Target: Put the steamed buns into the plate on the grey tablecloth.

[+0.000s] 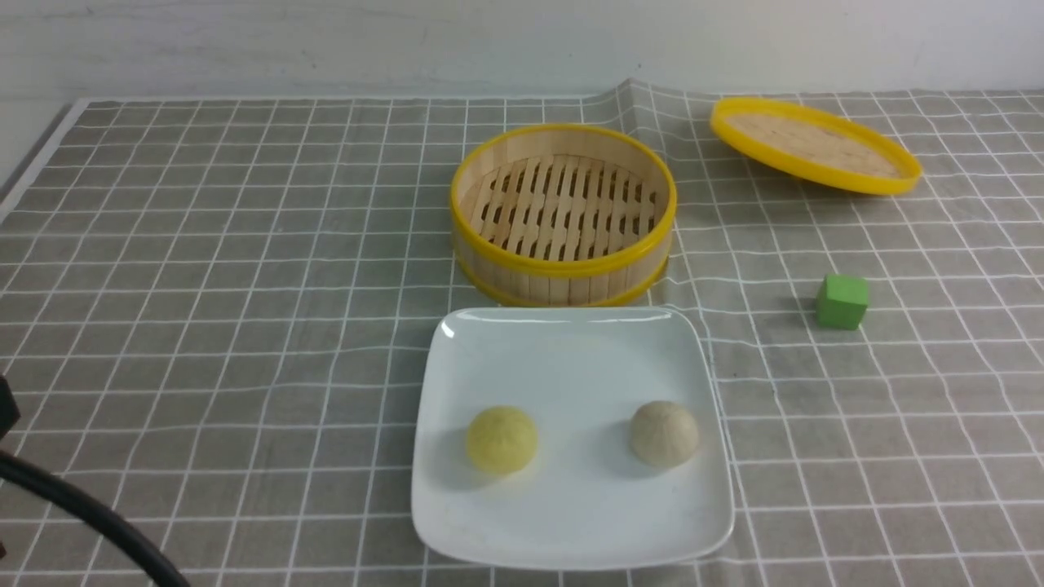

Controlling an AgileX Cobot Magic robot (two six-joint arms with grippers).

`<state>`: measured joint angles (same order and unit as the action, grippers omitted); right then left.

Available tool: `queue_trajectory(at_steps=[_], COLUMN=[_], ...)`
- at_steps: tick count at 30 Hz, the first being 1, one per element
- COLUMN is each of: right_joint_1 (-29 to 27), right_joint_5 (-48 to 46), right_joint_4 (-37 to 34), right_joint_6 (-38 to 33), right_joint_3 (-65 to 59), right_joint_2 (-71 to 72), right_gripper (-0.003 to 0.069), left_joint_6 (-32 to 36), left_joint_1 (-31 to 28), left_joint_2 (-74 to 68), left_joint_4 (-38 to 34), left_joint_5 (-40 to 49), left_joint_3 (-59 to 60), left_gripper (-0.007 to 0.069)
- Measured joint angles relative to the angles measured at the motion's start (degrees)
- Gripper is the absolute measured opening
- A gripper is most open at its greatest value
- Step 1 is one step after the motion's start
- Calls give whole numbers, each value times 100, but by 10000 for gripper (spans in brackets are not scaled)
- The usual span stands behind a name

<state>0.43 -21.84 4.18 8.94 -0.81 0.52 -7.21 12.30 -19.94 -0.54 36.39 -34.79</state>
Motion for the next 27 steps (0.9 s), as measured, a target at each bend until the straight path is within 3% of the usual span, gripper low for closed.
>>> queue_trajectory(at_steps=[8, 12, 20, 27], right_joint_1=[0, 0, 0, 0], right_joint_5=[-5, -5, -5, -5], right_joint_4=[0, 0, 0, 0], right_joint_6=[0, 0, 0, 0], right_joint_3=[0, 0, 0, 0], right_joint_2=[0, 0, 0, 0], right_gripper=[64, 69, 81, 89], left_joint_6=[0, 0, 0, 0], left_joint_1=[0, -100, -1332, -1230], left_joint_2=[86, 580, 1984, 2057], left_joint_4=[253, 388, 490, 637], left_joint_5=[-70, -399, -1048, -1155], left_joint_3=[317, 1064, 3002, 3452], left_gripper=[54, 55, 64, 69])
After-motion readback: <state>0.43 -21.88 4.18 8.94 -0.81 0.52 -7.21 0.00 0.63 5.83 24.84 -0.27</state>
